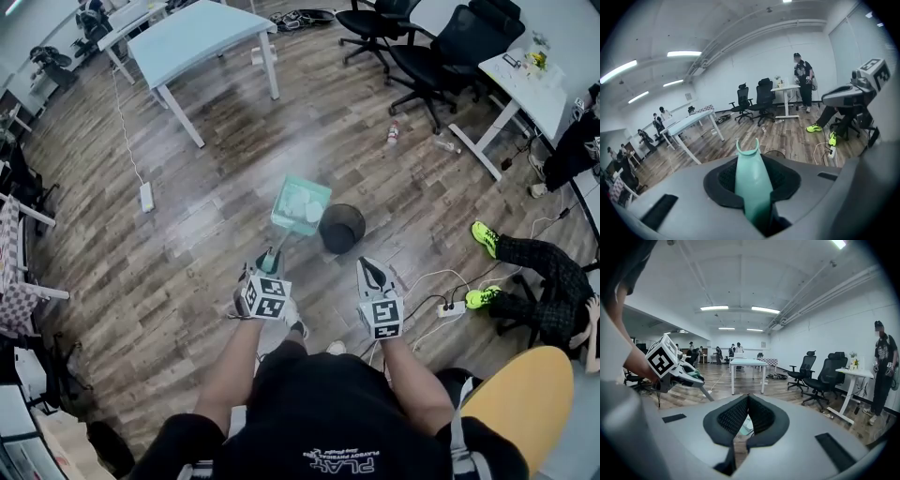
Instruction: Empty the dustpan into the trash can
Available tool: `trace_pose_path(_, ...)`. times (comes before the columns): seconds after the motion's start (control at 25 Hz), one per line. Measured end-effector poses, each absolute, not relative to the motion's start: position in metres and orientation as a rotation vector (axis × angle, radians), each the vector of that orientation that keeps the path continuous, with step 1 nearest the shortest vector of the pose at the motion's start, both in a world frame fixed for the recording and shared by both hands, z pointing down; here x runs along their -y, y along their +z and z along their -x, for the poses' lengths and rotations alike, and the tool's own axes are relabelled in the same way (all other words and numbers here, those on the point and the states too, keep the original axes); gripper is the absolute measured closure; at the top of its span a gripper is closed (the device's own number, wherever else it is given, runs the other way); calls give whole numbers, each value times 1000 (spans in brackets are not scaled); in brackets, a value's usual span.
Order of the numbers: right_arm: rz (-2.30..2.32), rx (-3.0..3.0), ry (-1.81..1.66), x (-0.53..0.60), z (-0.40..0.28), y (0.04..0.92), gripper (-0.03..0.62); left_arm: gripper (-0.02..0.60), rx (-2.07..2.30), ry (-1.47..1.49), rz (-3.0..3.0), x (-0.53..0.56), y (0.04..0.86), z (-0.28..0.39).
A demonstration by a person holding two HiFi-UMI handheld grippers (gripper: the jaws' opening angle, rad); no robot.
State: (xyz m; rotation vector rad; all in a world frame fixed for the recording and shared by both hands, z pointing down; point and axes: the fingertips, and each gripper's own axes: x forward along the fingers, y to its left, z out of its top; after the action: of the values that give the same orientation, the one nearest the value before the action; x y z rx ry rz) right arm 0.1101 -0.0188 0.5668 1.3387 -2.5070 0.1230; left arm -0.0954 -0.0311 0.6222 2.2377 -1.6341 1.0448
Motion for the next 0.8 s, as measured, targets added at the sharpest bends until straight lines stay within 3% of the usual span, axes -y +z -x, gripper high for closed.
trace_pose_path(0.8,-1405,2497,127,-25,-158,564,569,483,1317,1909,-2628,0,651,12)
